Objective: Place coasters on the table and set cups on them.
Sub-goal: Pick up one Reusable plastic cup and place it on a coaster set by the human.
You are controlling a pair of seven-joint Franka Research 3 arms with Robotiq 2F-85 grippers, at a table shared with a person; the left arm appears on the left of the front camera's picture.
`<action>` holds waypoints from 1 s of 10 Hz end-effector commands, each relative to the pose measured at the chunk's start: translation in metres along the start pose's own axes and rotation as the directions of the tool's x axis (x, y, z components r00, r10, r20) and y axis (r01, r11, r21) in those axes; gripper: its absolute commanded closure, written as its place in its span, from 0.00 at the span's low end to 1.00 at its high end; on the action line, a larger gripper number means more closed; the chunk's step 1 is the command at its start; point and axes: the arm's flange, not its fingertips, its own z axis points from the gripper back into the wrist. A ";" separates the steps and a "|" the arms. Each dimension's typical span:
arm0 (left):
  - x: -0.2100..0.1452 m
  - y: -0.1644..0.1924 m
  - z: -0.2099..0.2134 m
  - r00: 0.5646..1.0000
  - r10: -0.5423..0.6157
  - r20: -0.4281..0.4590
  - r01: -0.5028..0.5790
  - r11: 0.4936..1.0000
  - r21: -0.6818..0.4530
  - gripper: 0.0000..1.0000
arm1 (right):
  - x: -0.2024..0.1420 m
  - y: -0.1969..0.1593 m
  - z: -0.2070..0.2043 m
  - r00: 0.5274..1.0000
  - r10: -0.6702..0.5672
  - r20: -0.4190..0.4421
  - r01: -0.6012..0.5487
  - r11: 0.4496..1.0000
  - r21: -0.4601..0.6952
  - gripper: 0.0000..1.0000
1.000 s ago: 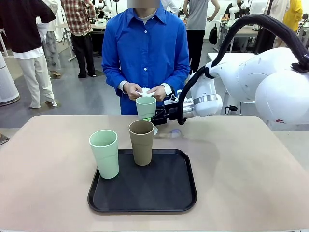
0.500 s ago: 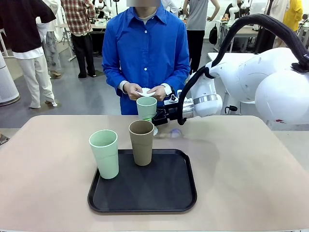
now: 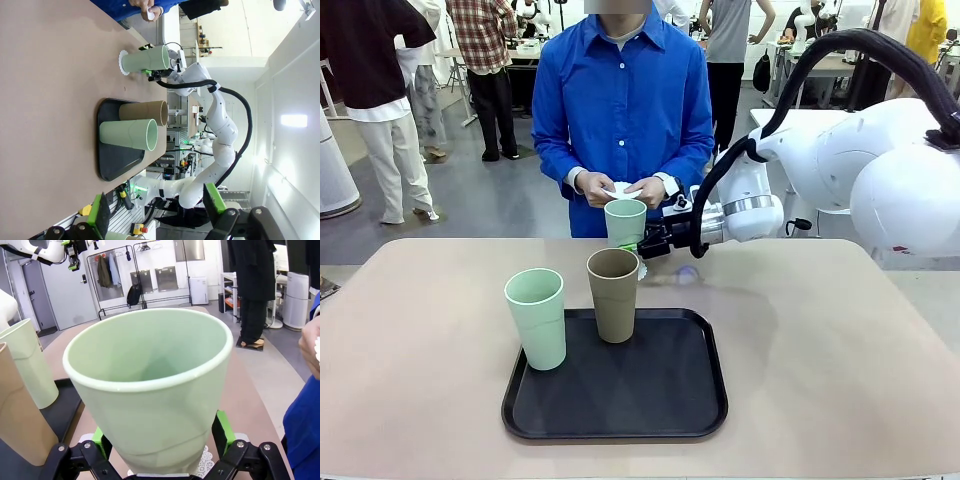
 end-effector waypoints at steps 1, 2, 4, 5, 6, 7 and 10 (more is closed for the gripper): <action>-0.001 -0.001 0.001 1.000 -0.001 0.002 0.001 1.000 -0.010 0.00 | 0.003 0.003 0.008 1.000 0.003 0.015 -0.003 1.000 -0.005 0.00; -0.001 -0.001 0.001 1.000 -0.001 0.002 0.001 1.000 -0.010 0.00 | 0.004 0.004 0.011 1.000 0.005 0.019 -0.004 1.000 -0.008 0.00; -0.001 -0.001 0.001 1.000 -0.001 0.002 0.001 1.000 -0.010 0.00 | 0.003 0.004 0.014 1.000 0.001 0.022 0.000 1.000 -0.010 0.00; -0.001 -0.001 0.001 1.000 -0.001 0.002 0.001 1.000 -0.010 0.00 | 0.002 0.004 0.014 1.000 -0.002 0.023 0.002 1.000 -0.008 0.00; -0.001 -0.001 0.001 1.000 -0.001 0.002 0.001 1.000 -0.010 0.00 | 0.002 0.004 0.013 1.000 -0.003 0.021 0.004 1.000 -0.006 0.00; -0.001 -0.001 0.001 1.000 -0.001 0.002 0.001 1.000 -0.010 0.00 | 0.002 0.004 0.013 1.000 -0.005 0.020 0.006 1.000 -0.005 0.00; -0.001 -0.001 0.001 1.000 -0.001 0.002 0.001 1.000 -0.010 0.00 | 0.003 0.009 0.013 0.999 -0.023 0.026 0.022 0.999 0.028 0.00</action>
